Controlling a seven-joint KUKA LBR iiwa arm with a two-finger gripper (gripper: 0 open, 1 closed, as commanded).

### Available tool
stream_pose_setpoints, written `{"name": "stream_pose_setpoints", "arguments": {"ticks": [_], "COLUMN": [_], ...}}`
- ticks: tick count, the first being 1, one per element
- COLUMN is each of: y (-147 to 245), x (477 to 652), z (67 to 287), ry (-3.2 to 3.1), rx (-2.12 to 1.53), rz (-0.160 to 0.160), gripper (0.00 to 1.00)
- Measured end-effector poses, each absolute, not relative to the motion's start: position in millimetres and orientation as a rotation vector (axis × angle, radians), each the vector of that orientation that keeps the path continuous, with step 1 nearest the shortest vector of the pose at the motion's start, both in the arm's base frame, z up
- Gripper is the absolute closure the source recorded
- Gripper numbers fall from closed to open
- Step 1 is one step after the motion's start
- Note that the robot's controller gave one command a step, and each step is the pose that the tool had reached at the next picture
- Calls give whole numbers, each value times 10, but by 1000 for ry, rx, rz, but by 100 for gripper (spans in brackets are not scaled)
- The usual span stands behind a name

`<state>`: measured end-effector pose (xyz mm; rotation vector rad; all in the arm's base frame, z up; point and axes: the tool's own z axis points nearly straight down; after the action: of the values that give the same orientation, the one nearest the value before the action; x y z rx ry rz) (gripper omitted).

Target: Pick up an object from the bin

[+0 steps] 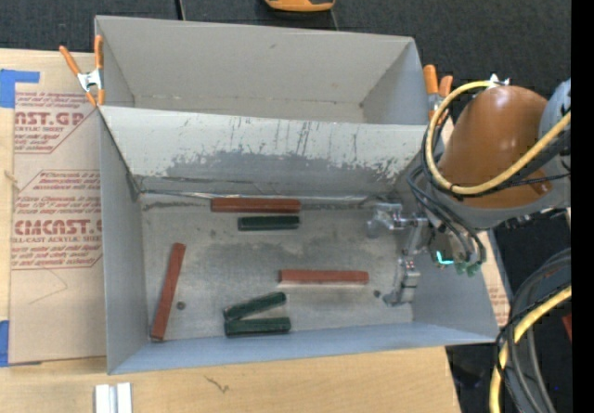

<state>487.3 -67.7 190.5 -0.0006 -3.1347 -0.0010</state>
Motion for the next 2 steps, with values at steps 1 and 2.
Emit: {"name": "stream_pose_setpoints", "arguments": {"ticks": [1,2], "y": [-675,-471], "x": [4891,5008], "z": [1937,1313], "ry": [-3142,-3143], "rx": [1,-150], "rz": [0,-1], "gripper": [0,0]}}
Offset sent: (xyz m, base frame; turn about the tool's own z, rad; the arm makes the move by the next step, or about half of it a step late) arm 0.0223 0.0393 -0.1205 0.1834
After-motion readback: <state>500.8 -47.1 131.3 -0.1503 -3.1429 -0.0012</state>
